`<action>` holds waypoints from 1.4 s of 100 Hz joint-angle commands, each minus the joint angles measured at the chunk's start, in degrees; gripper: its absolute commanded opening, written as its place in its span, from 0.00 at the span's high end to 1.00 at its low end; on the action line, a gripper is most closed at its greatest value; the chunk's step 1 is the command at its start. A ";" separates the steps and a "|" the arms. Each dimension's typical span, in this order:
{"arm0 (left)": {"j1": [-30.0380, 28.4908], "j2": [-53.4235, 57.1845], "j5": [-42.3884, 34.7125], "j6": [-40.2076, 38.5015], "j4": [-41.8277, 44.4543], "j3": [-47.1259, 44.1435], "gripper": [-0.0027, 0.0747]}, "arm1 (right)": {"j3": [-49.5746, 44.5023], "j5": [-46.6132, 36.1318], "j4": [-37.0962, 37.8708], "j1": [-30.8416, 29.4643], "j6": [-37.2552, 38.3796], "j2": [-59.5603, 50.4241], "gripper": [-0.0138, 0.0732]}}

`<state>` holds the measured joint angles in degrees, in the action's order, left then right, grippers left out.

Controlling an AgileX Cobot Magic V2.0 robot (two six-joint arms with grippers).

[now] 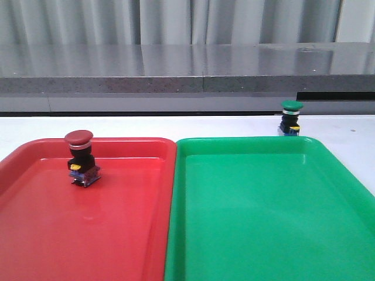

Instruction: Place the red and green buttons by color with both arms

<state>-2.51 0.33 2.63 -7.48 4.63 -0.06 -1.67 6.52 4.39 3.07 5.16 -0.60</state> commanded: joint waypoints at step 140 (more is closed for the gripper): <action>0.24 1.79 -5.01 0.11 -0.31 -1.47 0.99 | 68.13 5.68 -4.39 1.00 -0.44 89.65 0.85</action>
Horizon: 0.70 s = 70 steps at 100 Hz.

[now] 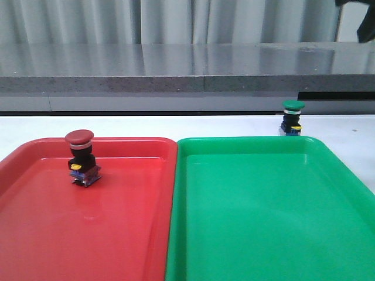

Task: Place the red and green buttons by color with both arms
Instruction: 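Lower the right gripper over the green-capped button and close on it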

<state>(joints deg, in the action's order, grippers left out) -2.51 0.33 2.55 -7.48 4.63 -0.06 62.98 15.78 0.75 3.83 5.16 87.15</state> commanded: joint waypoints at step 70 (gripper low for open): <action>0.24 1.79 -4.93 0.11 -0.31 -1.47 0.99 | 10.13 -9.83 -1.99 3.90 -0.39 13.42 0.20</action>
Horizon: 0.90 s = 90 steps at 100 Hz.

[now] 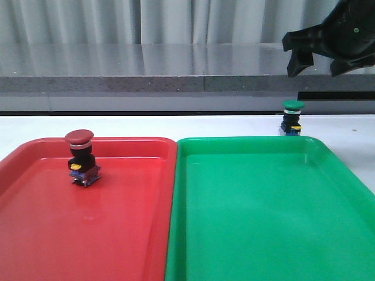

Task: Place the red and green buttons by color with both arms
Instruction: 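Lower the right gripper over the green-capped button and close on it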

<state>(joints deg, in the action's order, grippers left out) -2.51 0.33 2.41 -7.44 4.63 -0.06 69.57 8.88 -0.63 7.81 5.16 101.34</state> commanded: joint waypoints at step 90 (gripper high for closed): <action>0.24 1.79 -4.79 0.08 -0.31 -1.47 0.99 | 8.74 0.30 -1.30 1.26 -0.39 9.16 0.51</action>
<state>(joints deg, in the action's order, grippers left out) -2.51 0.33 2.41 -7.44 4.63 -0.06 76.44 12.68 -2.02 9.09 5.16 113.40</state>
